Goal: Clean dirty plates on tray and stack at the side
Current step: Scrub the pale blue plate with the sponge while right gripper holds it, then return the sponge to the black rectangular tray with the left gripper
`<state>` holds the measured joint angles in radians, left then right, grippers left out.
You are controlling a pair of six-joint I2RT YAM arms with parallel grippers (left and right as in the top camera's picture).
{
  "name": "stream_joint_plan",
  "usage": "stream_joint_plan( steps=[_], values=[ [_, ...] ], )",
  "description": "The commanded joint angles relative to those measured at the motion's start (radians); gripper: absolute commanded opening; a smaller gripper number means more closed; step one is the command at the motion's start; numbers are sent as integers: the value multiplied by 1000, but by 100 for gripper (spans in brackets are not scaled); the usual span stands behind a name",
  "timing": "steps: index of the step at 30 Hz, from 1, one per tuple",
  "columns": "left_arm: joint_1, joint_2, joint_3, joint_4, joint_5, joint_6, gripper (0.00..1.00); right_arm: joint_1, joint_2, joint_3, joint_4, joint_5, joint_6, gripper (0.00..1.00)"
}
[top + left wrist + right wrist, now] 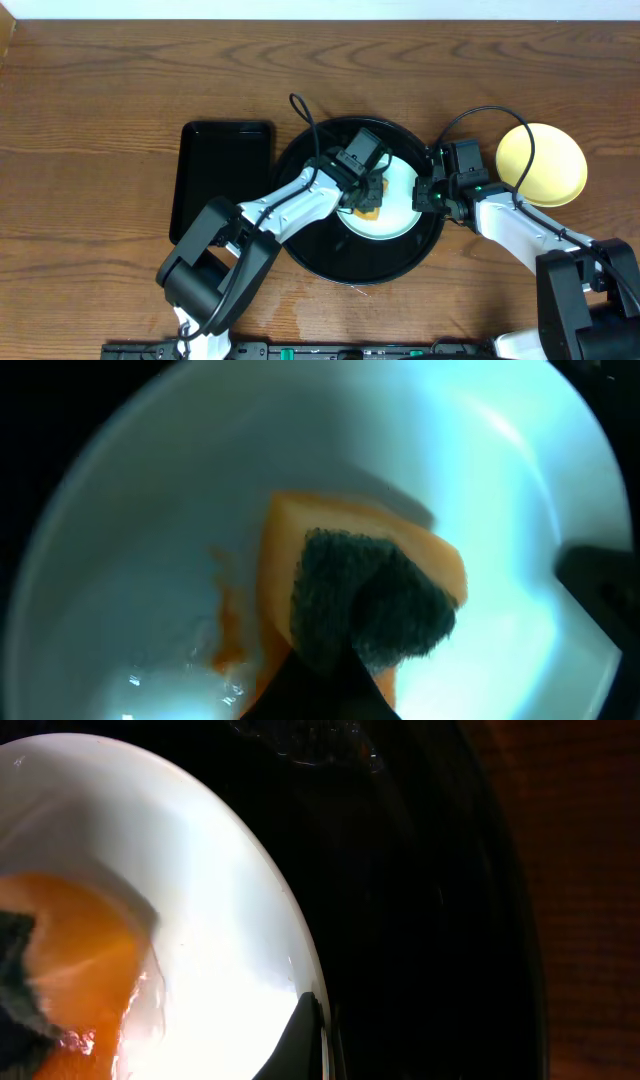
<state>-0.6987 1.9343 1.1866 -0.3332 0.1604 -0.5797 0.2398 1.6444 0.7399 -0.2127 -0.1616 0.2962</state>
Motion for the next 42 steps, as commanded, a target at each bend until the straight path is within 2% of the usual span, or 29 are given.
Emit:
stream_joint_plan(
  steps=[1,3,7,12,14,21,26,30,33,35,37,42],
  values=[
    [21,47,10,-34,-294,56,7,13,24,-11,-17,52,6,1],
    [21,46,11,-49,-468,66,7,13,24,-11,-20,52,6,1],
    [11,44,14,-46,-691,163,7,13,24,-11,-26,52,6,1],
    [-14,44,26,-47,-948,228,8,13,24,-11,-27,52,6,1],
    [-18,42,40,-58,-986,237,7,13,24,-11,-29,52,6,1],
    [-15,-19,83,-93,-987,235,7,13,24,-11,-33,53,6,1],
    [26,-142,84,-177,-918,198,8,13,24,-11,-33,53,6,1],
    [136,-266,84,-331,-721,93,8,13,24,-11,-32,53,2,1],
    [278,-338,83,-431,-517,50,7,13,24,-11,-26,51,-10,1],
    [384,-353,81,-474,-359,57,8,13,24,-11,-15,28,-50,1],
    [509,-344,51,-491,-208,125,7,13,24,-11,-8,-27,-131,1],
    [621,-296,-50,-438,-186,215,8,13,24,-11,-6,-31,-145,1]
  ],
)
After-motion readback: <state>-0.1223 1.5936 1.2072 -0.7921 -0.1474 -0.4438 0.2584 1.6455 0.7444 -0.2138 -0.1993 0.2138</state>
